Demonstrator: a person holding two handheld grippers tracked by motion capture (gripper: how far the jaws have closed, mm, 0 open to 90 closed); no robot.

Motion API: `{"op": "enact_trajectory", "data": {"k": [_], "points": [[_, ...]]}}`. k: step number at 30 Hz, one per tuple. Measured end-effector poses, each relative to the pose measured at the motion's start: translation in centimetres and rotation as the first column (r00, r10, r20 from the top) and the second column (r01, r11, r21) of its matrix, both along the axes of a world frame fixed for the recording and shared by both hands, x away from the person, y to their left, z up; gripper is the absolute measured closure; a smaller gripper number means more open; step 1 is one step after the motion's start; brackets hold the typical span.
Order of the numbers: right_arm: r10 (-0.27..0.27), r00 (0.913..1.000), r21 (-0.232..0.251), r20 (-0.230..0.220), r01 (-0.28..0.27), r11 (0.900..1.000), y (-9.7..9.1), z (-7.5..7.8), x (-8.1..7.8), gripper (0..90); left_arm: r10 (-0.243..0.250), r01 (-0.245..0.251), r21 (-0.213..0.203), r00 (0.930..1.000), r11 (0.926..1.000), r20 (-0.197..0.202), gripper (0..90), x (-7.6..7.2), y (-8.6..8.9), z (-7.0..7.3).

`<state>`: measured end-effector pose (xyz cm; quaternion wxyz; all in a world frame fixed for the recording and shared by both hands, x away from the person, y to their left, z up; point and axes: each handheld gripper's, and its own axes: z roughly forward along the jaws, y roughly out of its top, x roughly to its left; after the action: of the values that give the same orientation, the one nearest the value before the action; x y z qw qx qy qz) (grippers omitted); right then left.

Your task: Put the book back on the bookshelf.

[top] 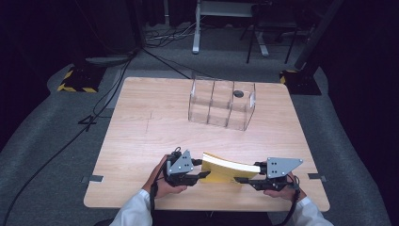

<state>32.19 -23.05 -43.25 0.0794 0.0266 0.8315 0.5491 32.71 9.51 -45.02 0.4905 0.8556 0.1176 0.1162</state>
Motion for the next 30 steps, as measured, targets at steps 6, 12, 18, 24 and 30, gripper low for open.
{"op": "enact_trajectory", "data": {"k": [6,12,18,24,30], "points": [[-0.030,0.9994,-0.023,-0.018,0.030,0.9993,0.8,-0.8,0.3,68.1,0.057,-0.055,0.051,0.9978,0.9972,-0.035,62.8,1.1,0.0,-2.2],[-0.045,0.9990,-0.057,-0.001,0.045,0.9974,1.6,-1.7,0.3,65.5,0.069,-0.067,0.047,0.9965,0.9967,-0.046,61.8,1.4,-0.7,-2.8],[-0.088,0.9961,0.008,0.001,0.088,0.9961,1.0,-1.1,0.4,66.5,0.081,-0.080,0.031,0.9947,0.9964,-0.063,62.8,1.6,-0.8,-3.0],[-0.123,0.9922,0.011,0.021,0.122,0.9924,1.0,-0.4,0.1,67.6,0.102,-0.101,0.021,0.9926,0.9946,-0.065,62.2,1.8,-1.2,-3.0],[-0.165,0.9859,0.018,0.026,0.165,0.9862,1.0,-0.3,0.3,68.6,0.118,-0.117,0.018,0.9912,0.9930,-0.061,61.5,1.9,-1.4,-3.1]]}}
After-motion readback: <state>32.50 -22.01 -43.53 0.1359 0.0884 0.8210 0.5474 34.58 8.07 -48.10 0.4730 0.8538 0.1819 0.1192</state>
